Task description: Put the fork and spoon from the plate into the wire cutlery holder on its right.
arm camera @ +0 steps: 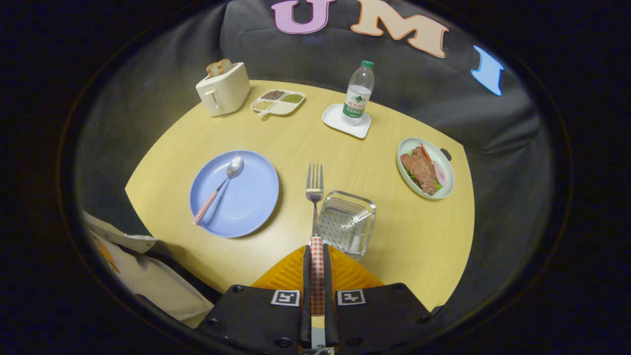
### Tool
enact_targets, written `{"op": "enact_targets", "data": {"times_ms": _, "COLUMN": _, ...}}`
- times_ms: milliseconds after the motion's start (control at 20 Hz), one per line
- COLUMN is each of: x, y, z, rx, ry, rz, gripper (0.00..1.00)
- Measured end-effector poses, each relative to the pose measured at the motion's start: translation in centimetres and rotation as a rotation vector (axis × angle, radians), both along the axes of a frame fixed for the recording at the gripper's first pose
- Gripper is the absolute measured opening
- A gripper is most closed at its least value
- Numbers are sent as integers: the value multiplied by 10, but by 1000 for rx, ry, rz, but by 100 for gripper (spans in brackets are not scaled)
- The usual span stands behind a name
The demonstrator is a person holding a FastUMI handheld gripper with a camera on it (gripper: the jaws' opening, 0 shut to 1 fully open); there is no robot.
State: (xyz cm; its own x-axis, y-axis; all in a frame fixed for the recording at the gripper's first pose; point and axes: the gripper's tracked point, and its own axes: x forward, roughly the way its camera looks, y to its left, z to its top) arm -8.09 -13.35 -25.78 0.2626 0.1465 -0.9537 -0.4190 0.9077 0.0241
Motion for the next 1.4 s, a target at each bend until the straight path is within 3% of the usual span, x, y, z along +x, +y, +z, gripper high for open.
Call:
{"op": "enact_targets", "data": {"times_ms": 550, "x": -6, "y": -53, "z": -8, "rx": -83, "ry": 256, "rz": 203, "gripper": 13}}
{"op": "enact_targets", "data": {"times_ms": 1150, "x": 3, "y": -45, "z": -37, "rx": -147, "ry": 431, "rz": 293, "gripper": 14}}
{"op": "enact_targets", "data": {"times_ms": 1400, "x": 5, "y": -44, "z": -44, "rx": -164, "ry": 457, "rz": 283, "gripper": 14}}
